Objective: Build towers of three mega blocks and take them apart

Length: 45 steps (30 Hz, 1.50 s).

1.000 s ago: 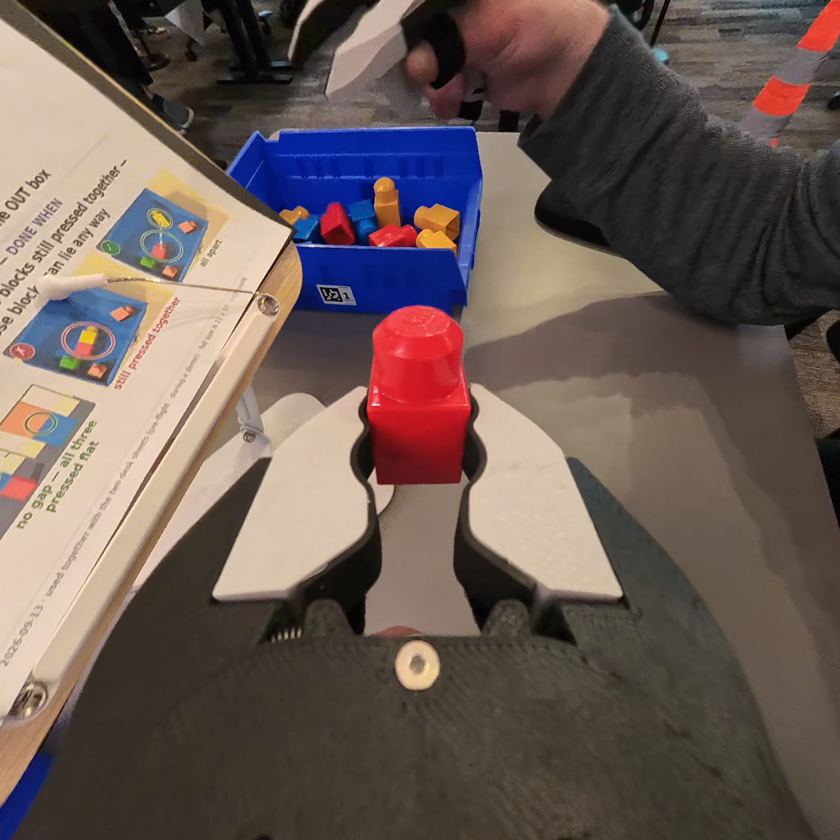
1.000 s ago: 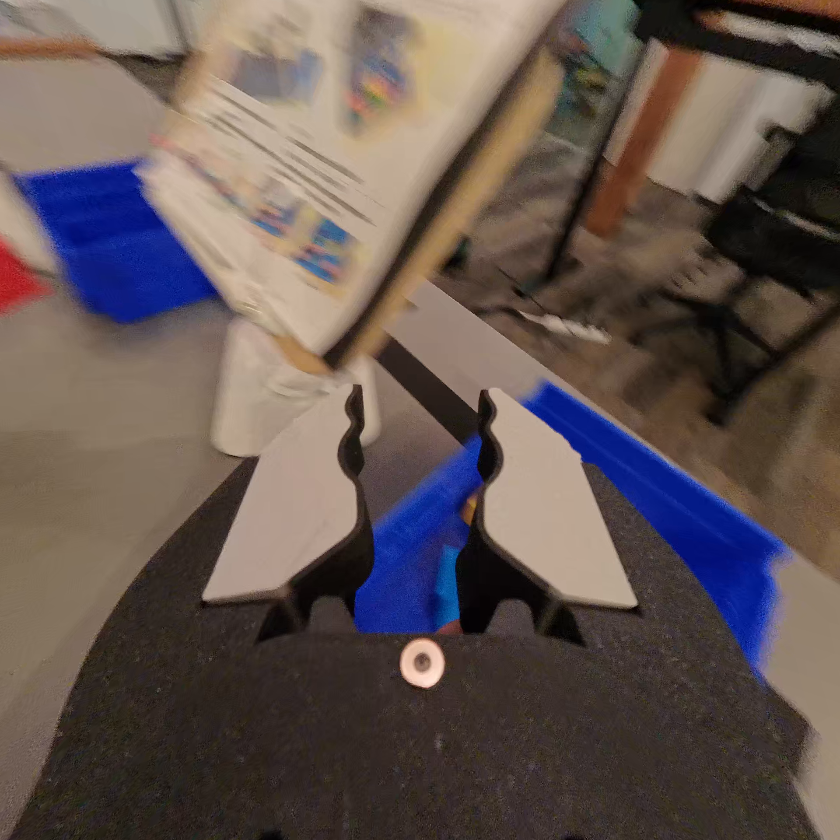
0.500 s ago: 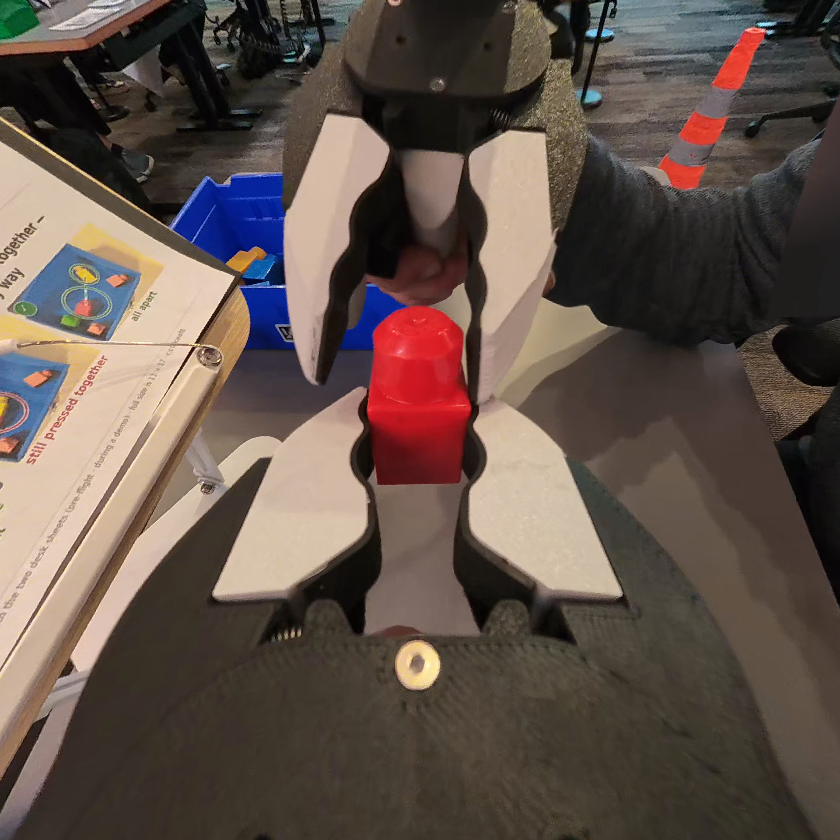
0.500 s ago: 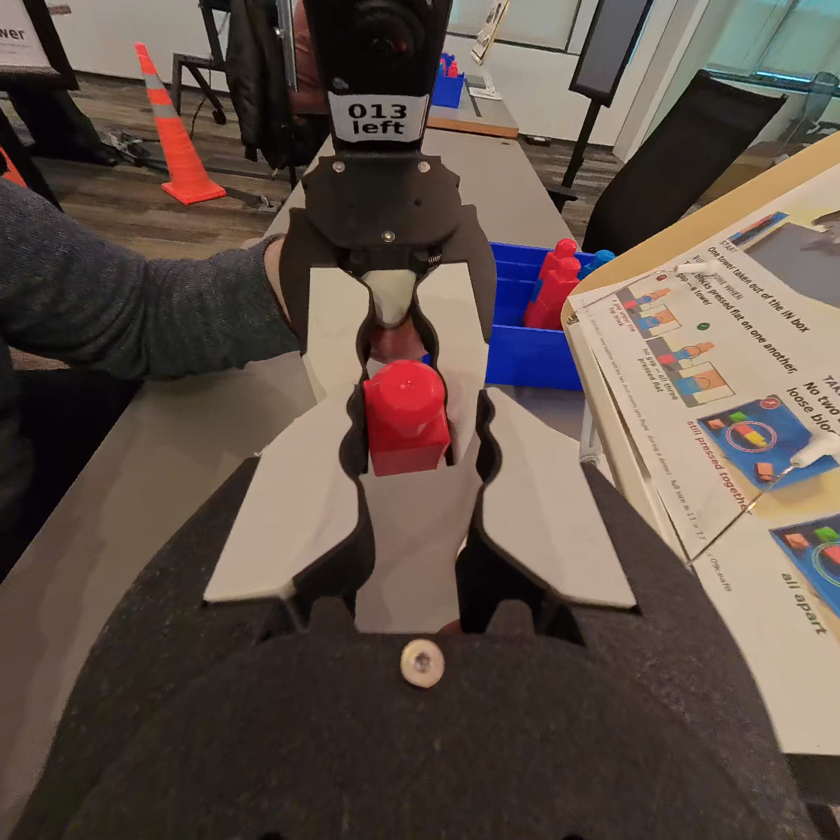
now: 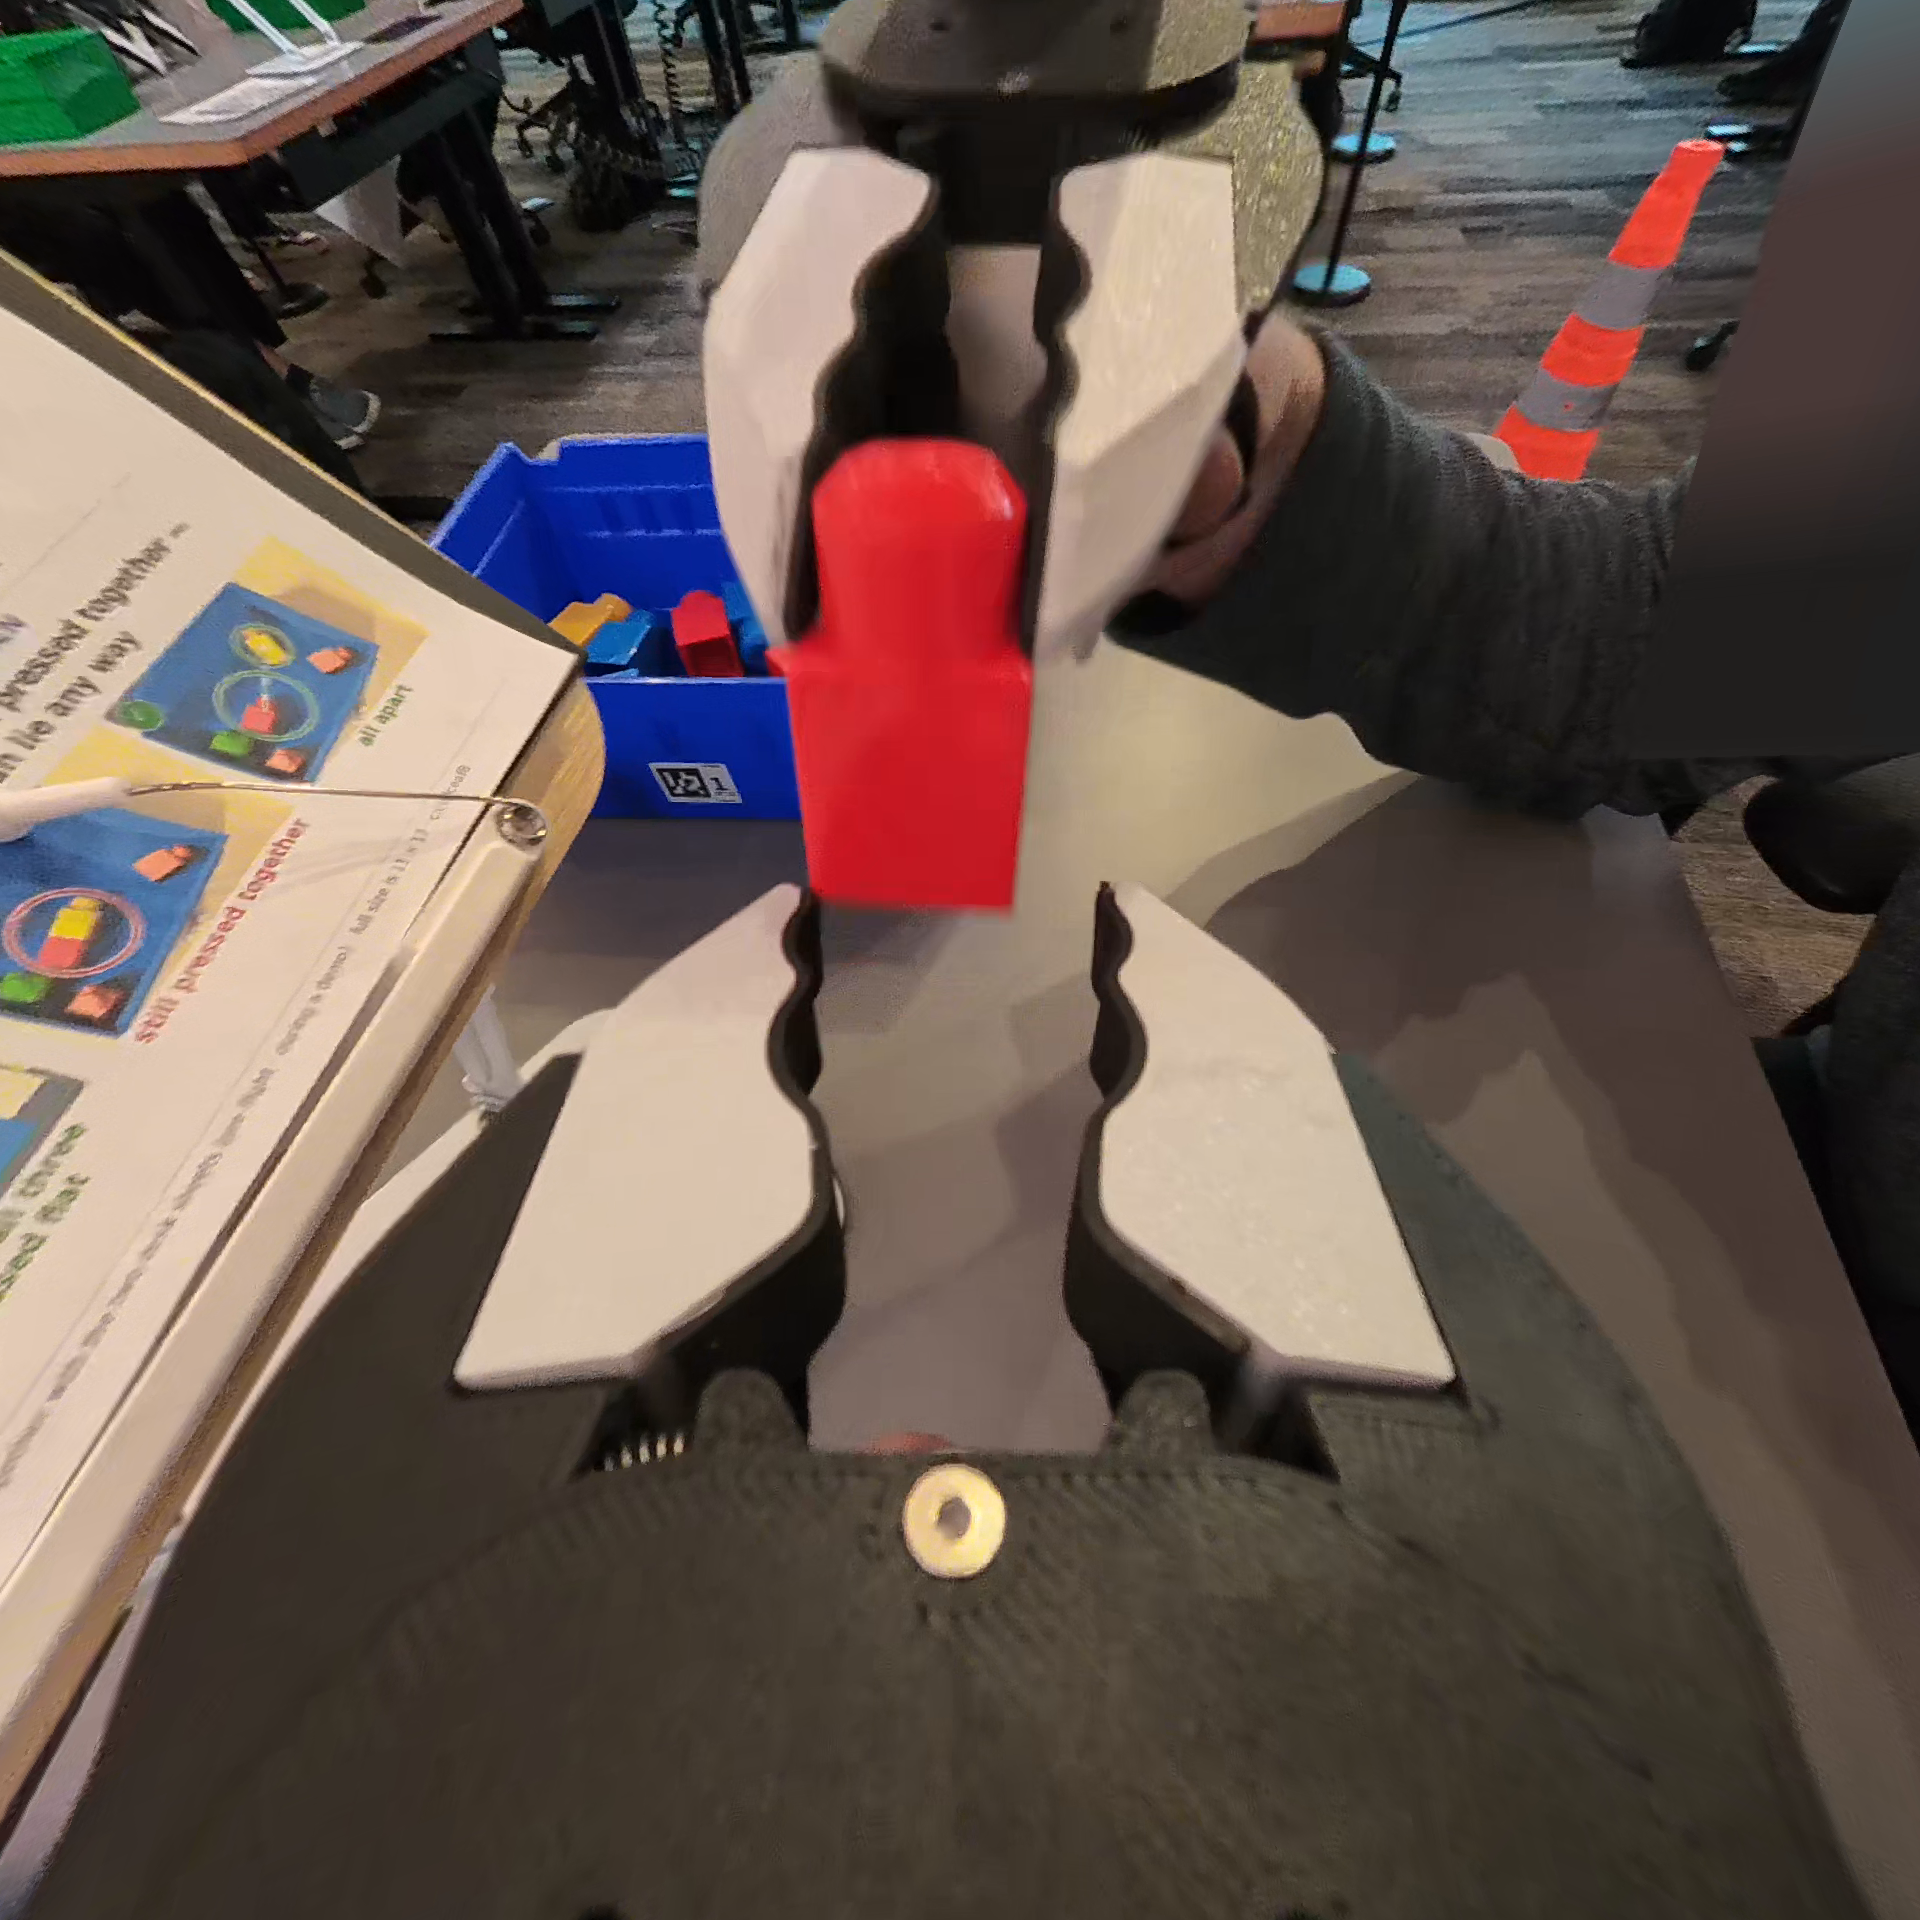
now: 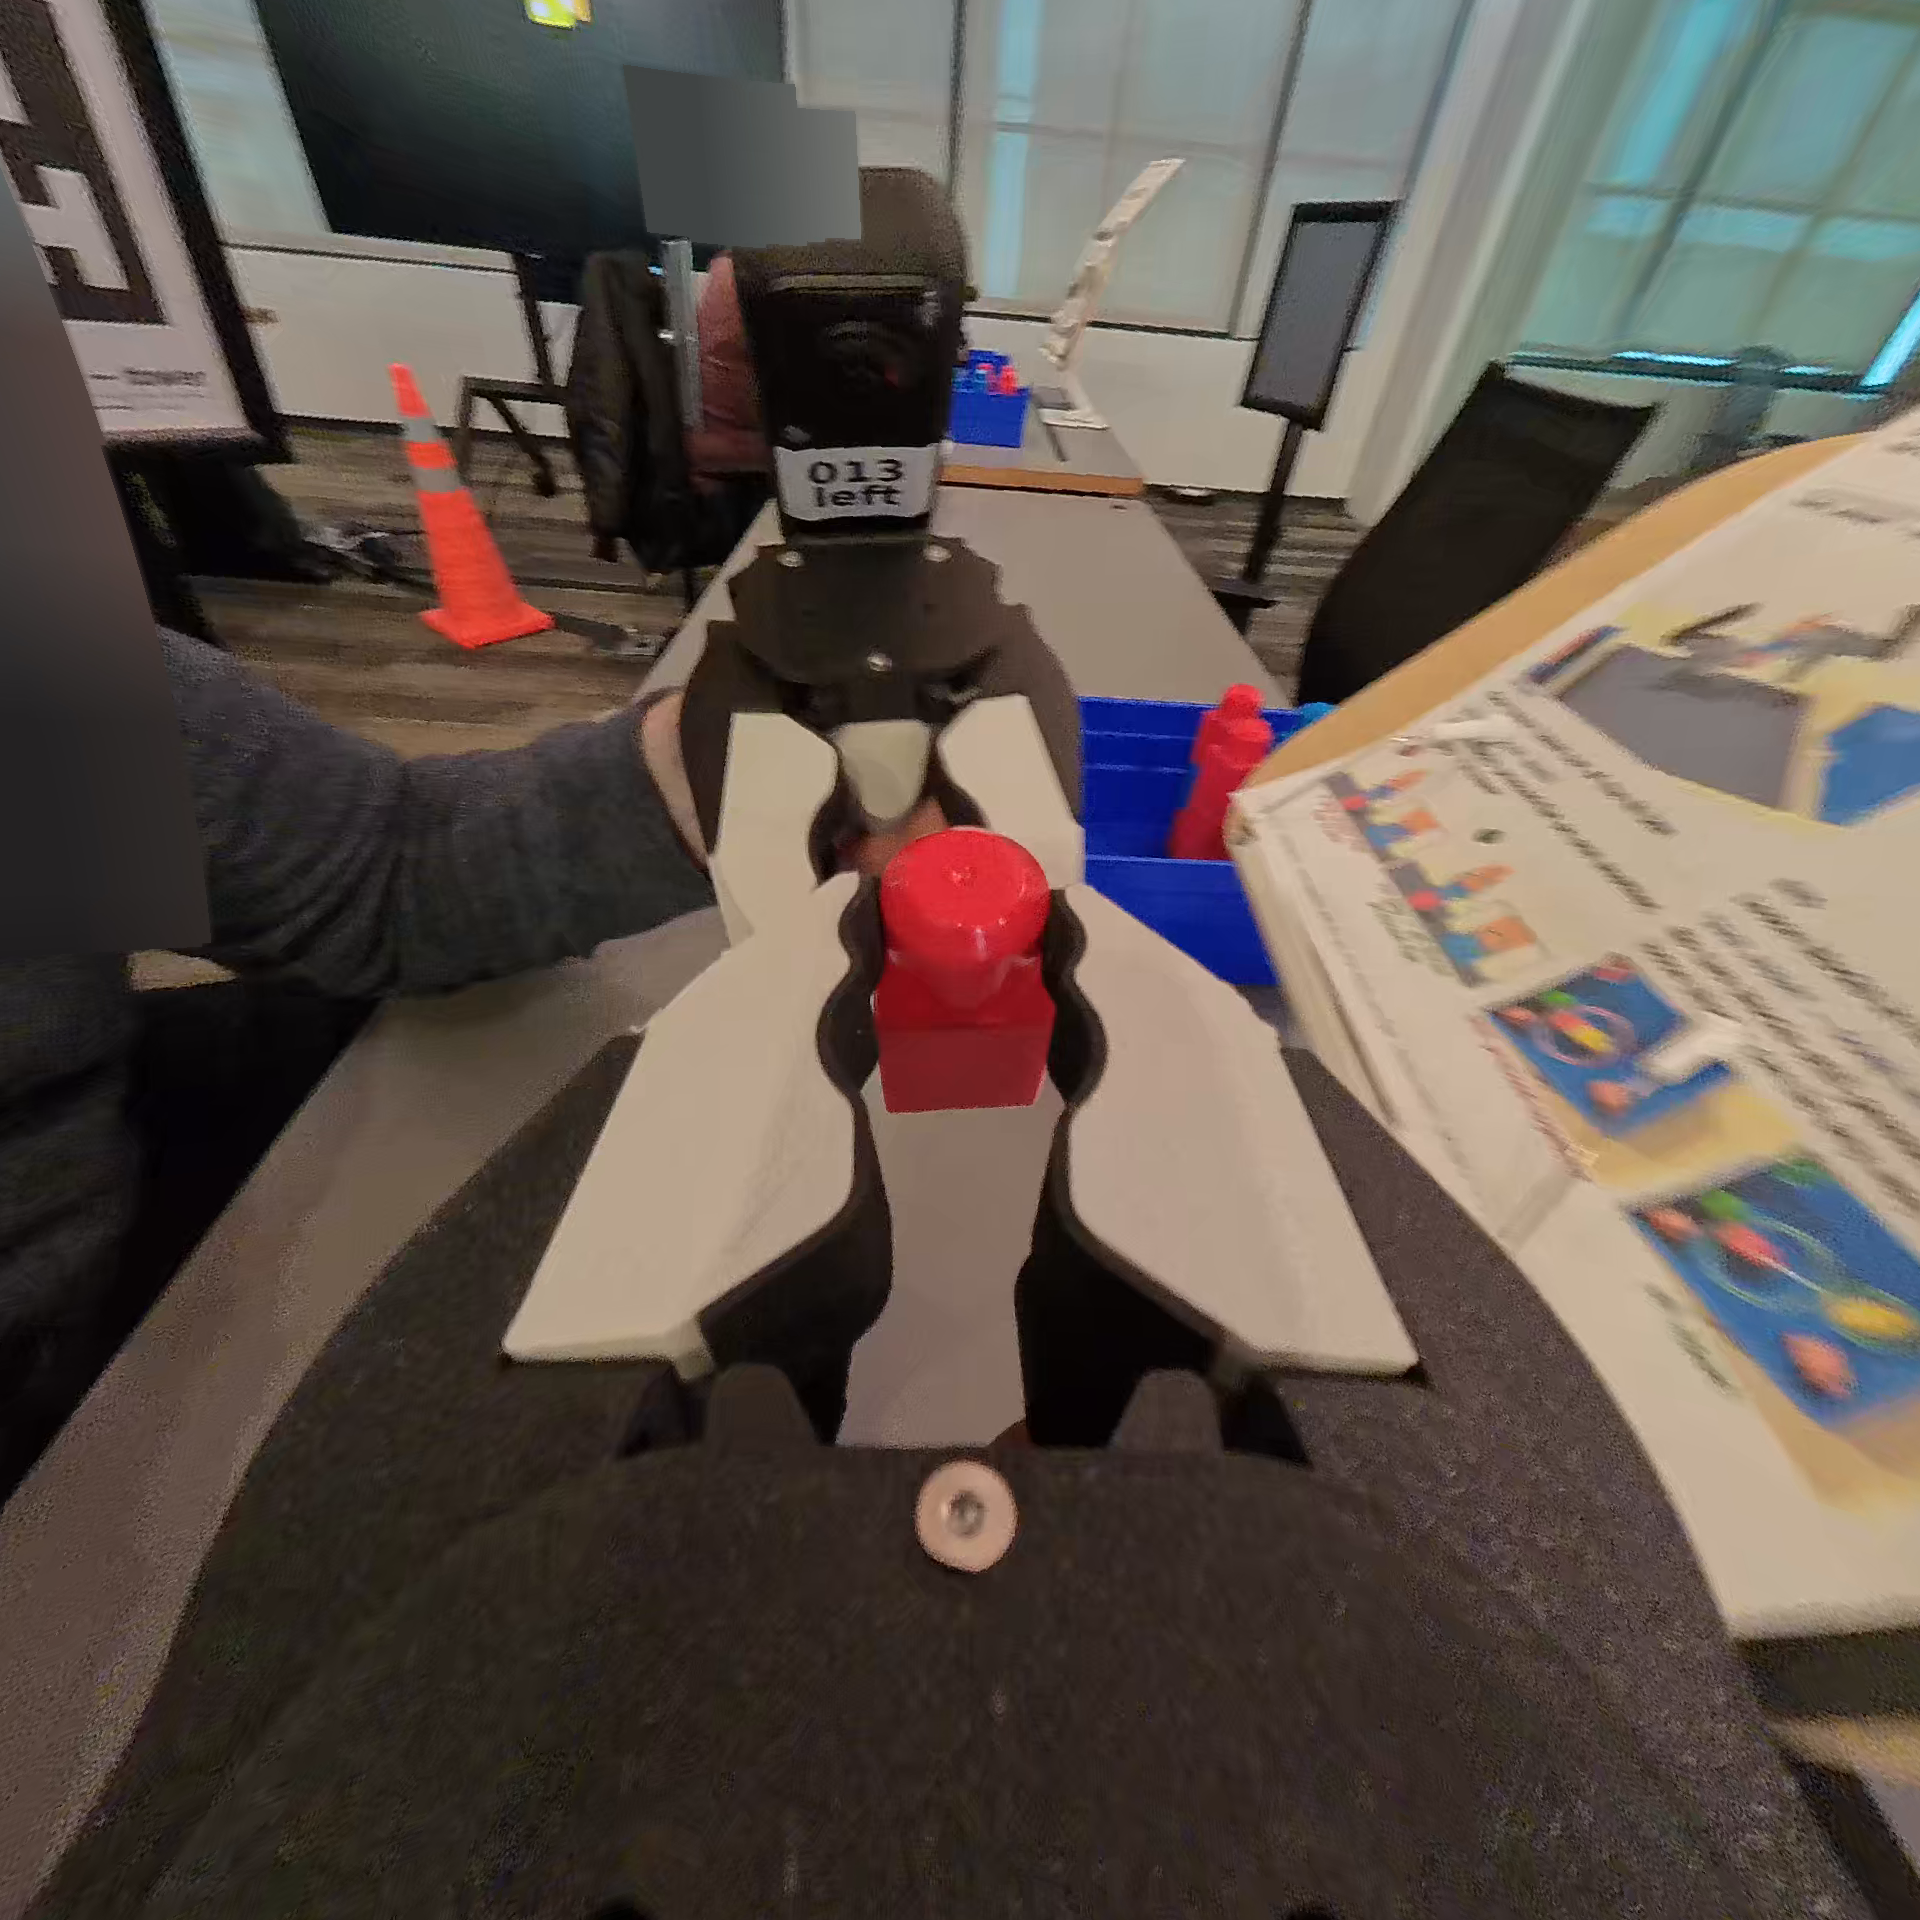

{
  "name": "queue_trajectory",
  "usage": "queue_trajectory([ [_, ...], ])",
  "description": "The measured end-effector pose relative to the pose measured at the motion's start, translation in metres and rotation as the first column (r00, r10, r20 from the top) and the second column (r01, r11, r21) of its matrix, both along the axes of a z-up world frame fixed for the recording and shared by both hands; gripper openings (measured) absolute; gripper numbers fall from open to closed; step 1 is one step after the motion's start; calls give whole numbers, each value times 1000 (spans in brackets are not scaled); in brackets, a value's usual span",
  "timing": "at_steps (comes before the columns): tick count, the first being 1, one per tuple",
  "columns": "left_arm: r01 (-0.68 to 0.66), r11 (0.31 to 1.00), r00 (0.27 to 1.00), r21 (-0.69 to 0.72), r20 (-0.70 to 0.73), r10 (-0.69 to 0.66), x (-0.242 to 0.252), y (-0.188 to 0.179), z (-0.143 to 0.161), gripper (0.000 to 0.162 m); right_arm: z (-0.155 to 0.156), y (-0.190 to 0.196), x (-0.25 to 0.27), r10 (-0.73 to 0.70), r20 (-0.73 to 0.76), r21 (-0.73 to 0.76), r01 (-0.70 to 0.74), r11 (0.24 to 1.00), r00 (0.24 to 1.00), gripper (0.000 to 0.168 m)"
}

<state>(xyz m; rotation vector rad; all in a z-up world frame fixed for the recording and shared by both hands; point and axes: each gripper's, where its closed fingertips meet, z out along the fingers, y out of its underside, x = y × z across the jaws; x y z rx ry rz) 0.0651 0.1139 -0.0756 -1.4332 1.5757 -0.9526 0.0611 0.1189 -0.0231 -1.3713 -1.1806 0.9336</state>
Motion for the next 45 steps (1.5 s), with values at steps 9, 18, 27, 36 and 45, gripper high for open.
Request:
queue_trajectory([
  [9,-102,993,995,53,14,101,-24,20,15,31,-7,71,166,-506,73,-27,509,860,859,29],
  [18,-147,986,989,75,9,146,-32,29,18,26,-105,108,259,-655,368,-211,746,632,660,29],
  [27,-175,982,984,70,18,175,-40,36,21,27,-105,119,273,-737,399,-128,830,544,545,45],
  [36,-434,888,901,151,78,427,-114,73,59,27,-36,84,170,-609,272,21,628,778,746,16],
  [45,-808,565,572,165,-10,820,-253,160,25,44,-30,30,25,-291,255,38,292,956,922,6],
])
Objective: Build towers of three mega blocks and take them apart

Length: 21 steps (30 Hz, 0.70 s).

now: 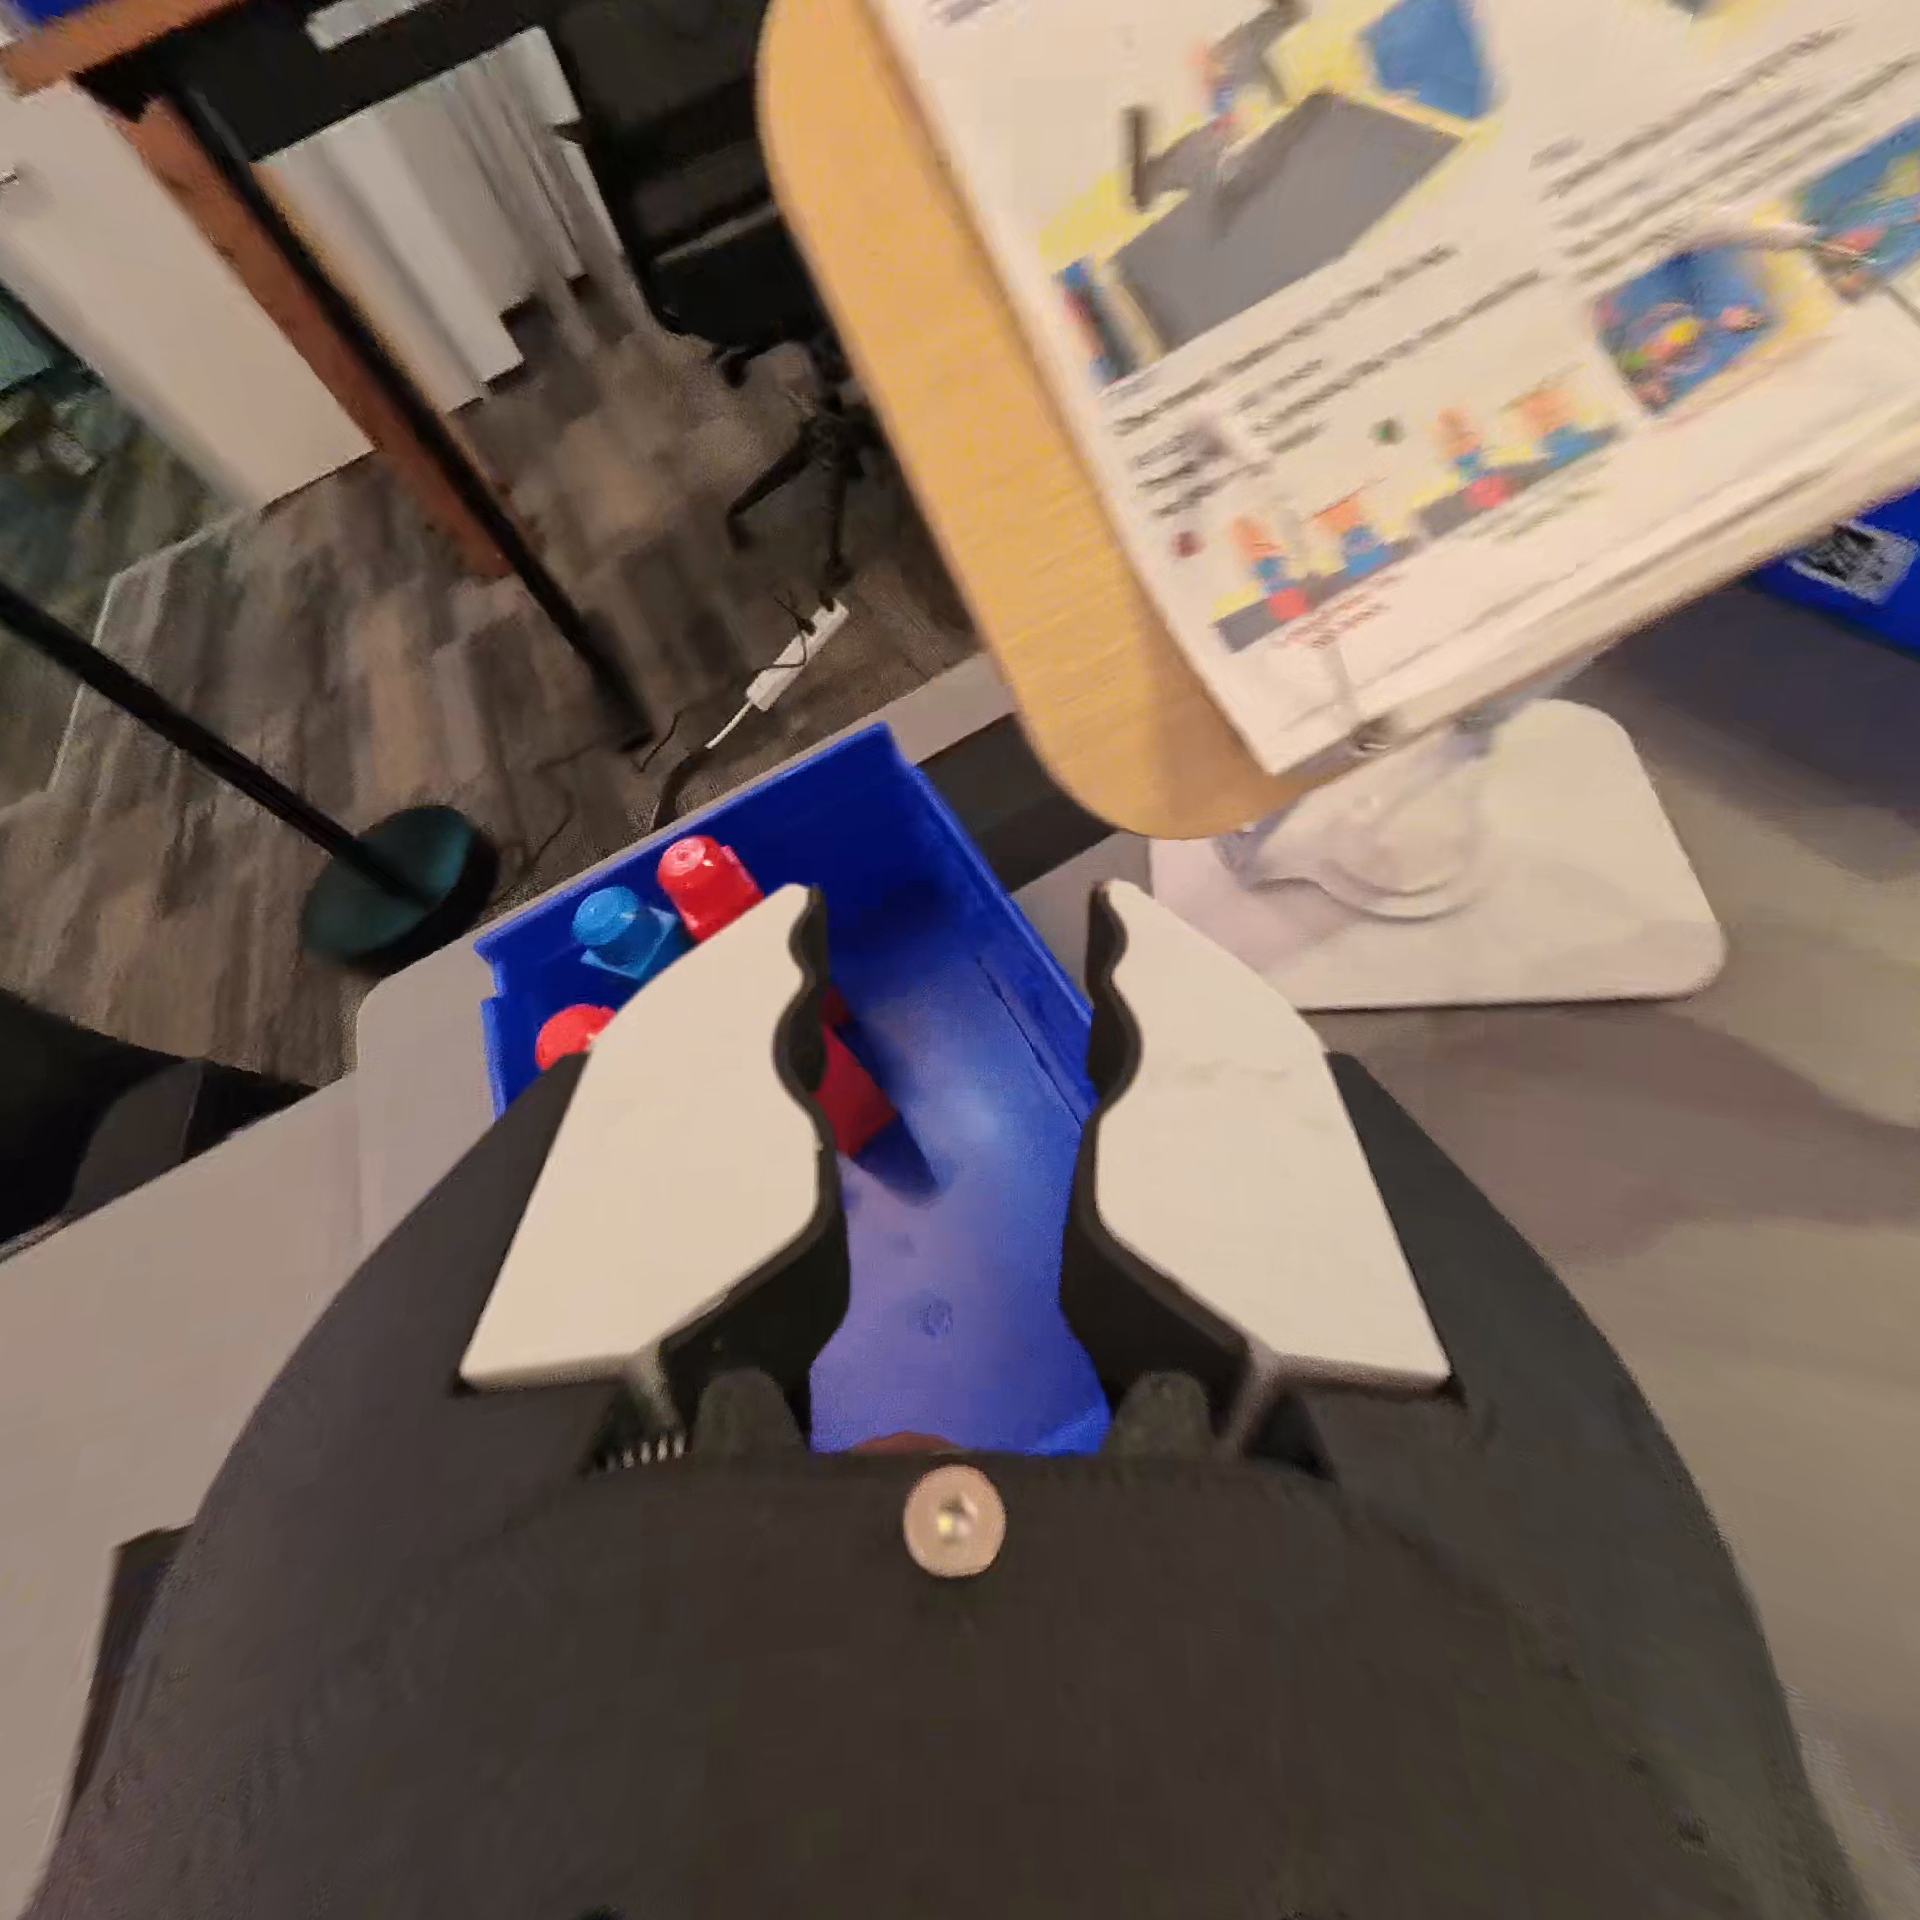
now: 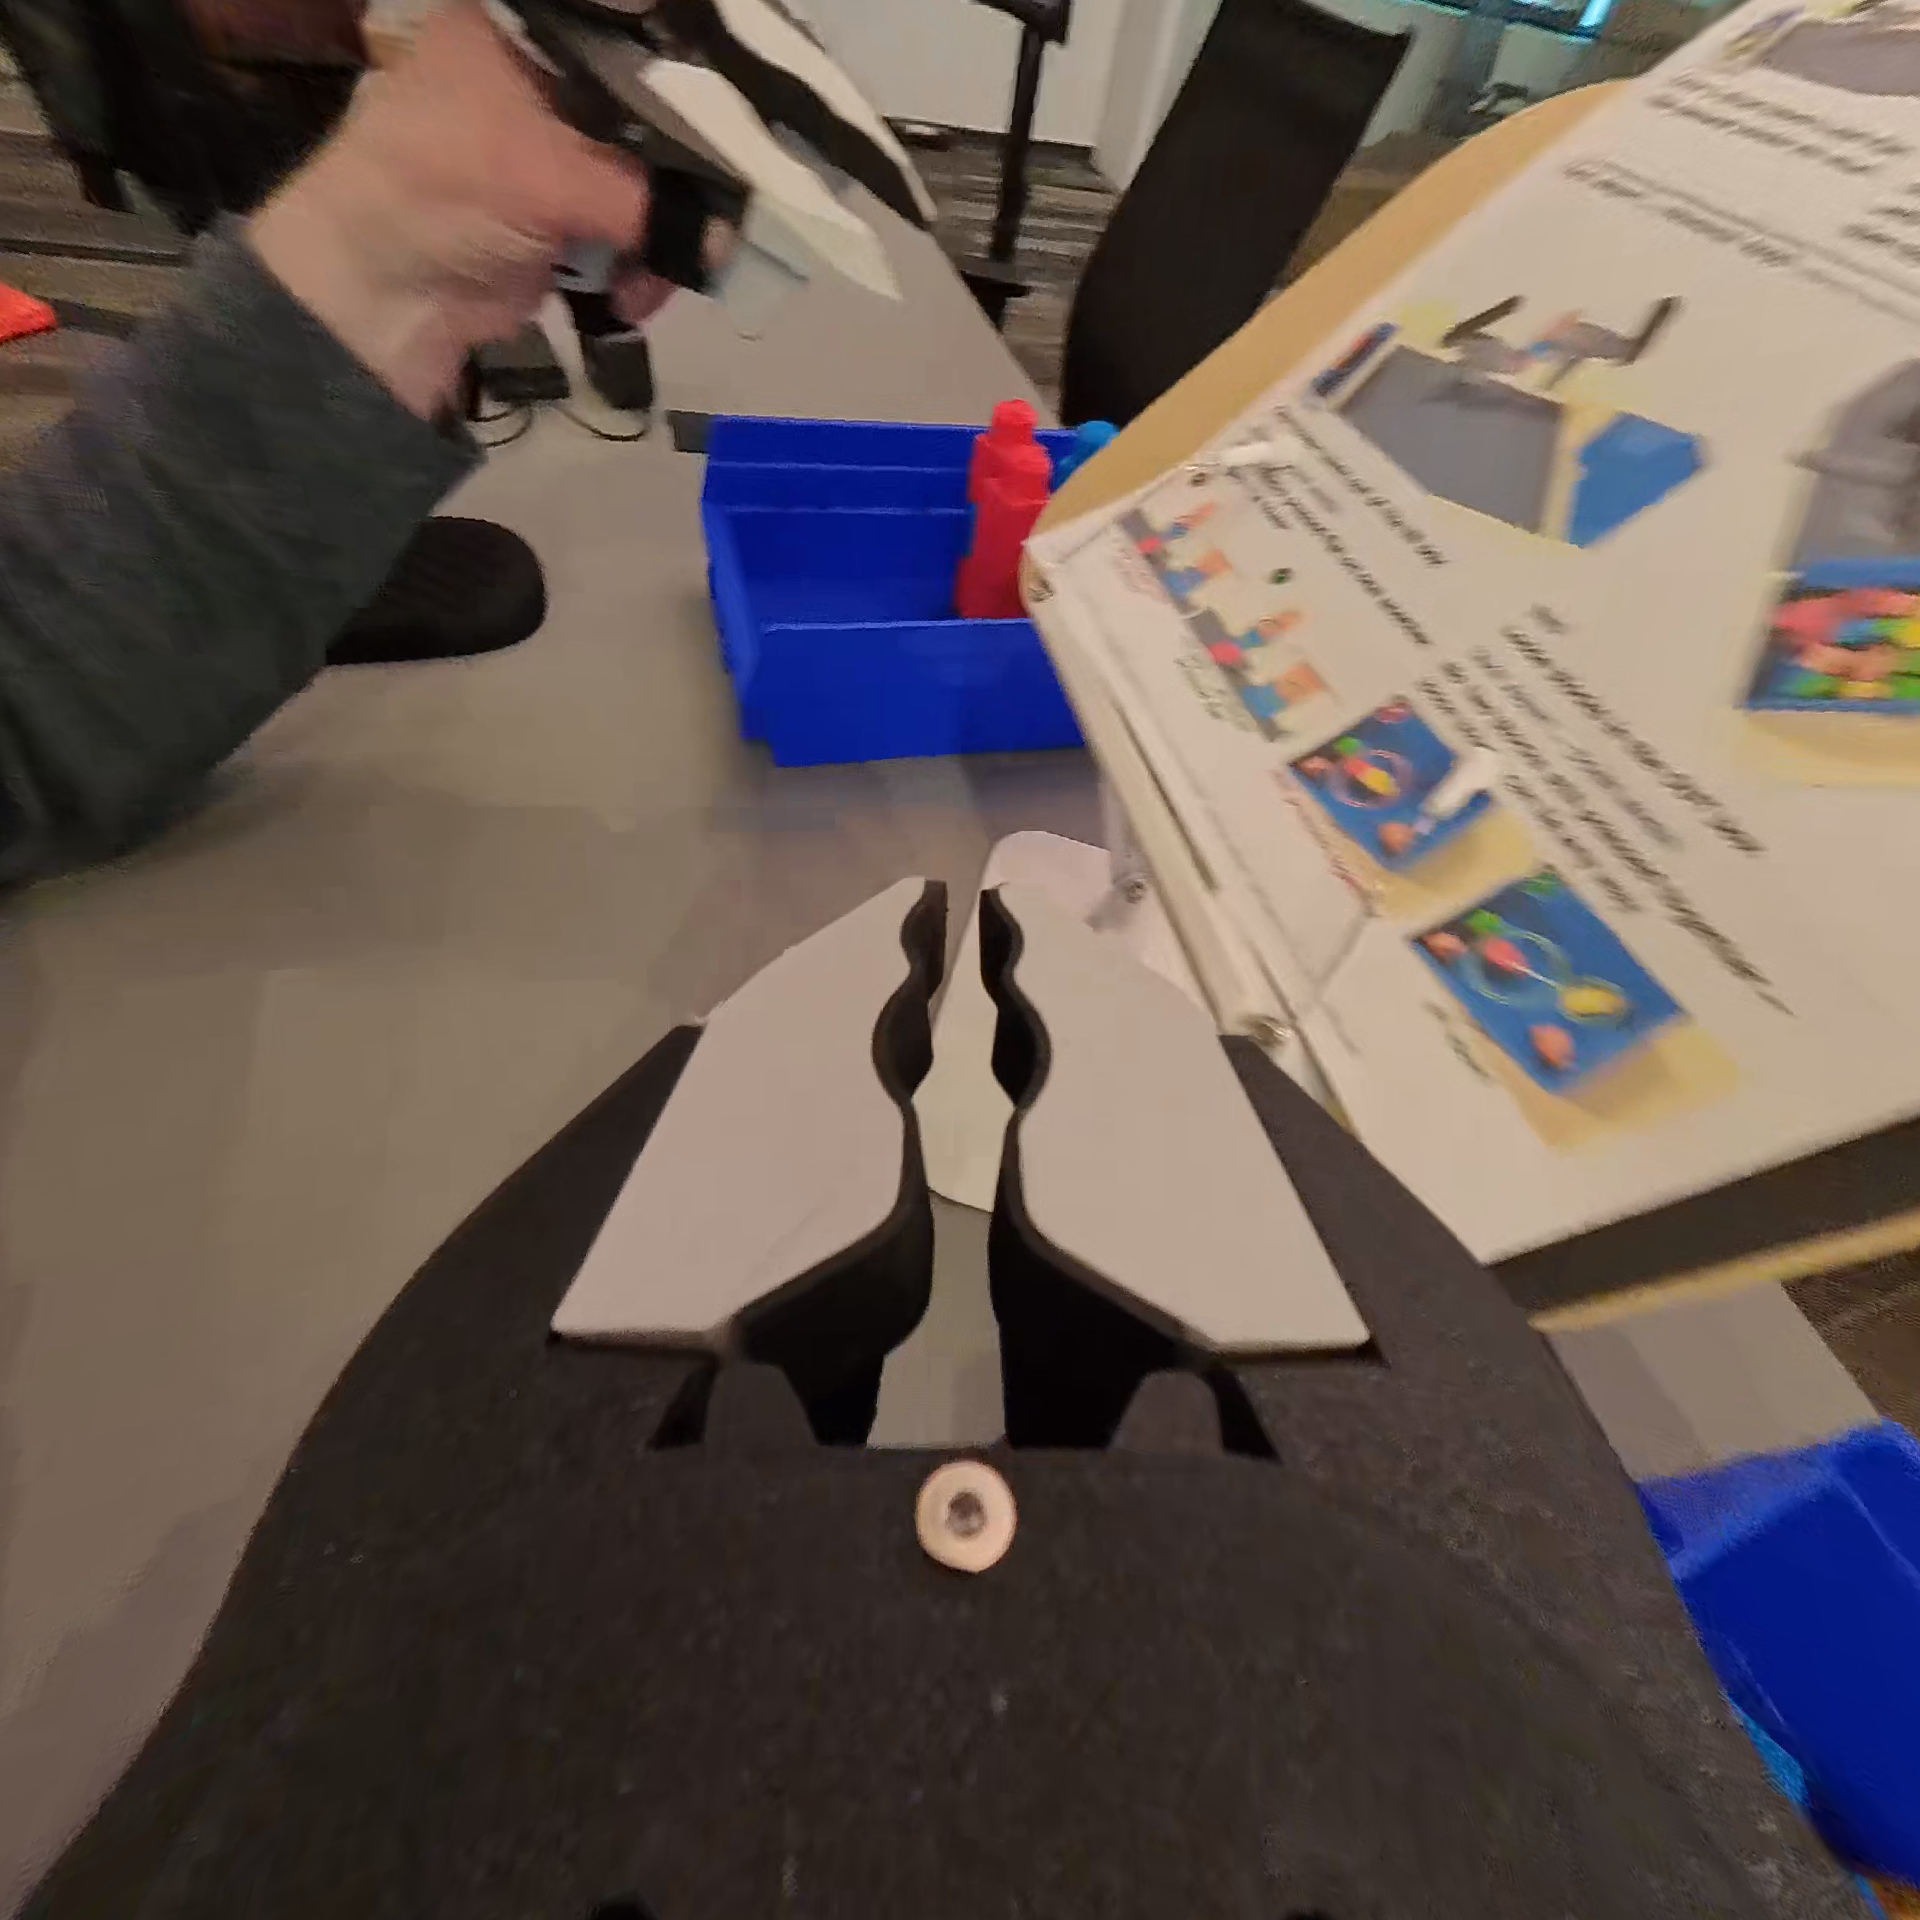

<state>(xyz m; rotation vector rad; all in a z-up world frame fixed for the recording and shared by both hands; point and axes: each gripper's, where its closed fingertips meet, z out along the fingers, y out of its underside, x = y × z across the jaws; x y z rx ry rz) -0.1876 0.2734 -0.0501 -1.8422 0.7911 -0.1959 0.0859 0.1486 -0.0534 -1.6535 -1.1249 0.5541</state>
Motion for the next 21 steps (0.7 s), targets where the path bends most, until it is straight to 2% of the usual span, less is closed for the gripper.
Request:
queue_trajectory([
  [2,-27,999,997,-28,66,29,-7,20,-18,50,-10,0,-11,16,19,-16,-16,1000,1000,7],
  [4,-104,991,989,-80,97,112,-16,41,-40,59,-16,1,-15,28,20,-36,-28,999,999,8],
  [7,-222,966,972,-134,49,230,-31,62,-73,69,-16,4,-14,27,2,-40,-27,999,1000,8],
  [13,-381,913,921,-149,27,389,-49,86,-109,69,-17,8,-12,35,-21,-62,-36,997,999,8],
  [16,-389,899,915,-204,28,402,-50,90,-124,70,-19,8,-16,42,-18,-65,-43,997,999,8],
  [21,-394,893,912,-219,23,409,-48,98,-133,64,-22,6,-20,51,-8,-66,-51,996,999,8],
])
